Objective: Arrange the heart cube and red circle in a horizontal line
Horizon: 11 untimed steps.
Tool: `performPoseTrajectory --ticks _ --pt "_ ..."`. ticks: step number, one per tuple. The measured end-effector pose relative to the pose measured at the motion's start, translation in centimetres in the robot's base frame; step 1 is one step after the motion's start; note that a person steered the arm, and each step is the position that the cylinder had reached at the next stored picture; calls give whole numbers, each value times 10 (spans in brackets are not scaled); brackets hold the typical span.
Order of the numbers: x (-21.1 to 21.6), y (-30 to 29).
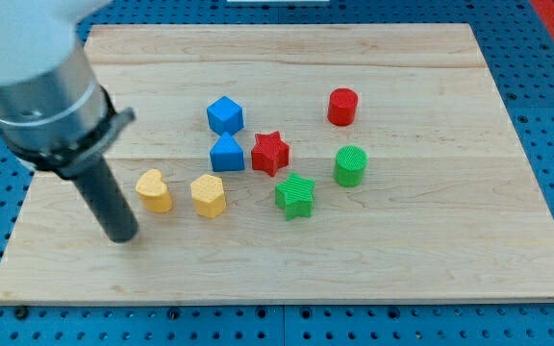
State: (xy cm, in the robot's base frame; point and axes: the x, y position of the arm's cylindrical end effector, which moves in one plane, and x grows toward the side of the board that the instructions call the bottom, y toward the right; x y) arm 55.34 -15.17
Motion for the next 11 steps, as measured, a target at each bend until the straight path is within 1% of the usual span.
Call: performPoseTrajectory --ticks 1,2,3,4,5,6,7,8,9,11 --pt "-35 -2" --pt "-92 2" --pt "-102 5" --pt "-114 27" --pt "-137 71" --pt "-144 61" --pt "-168 18" --pt "-206 69" --pt "-229 101" --pt "-197 126"
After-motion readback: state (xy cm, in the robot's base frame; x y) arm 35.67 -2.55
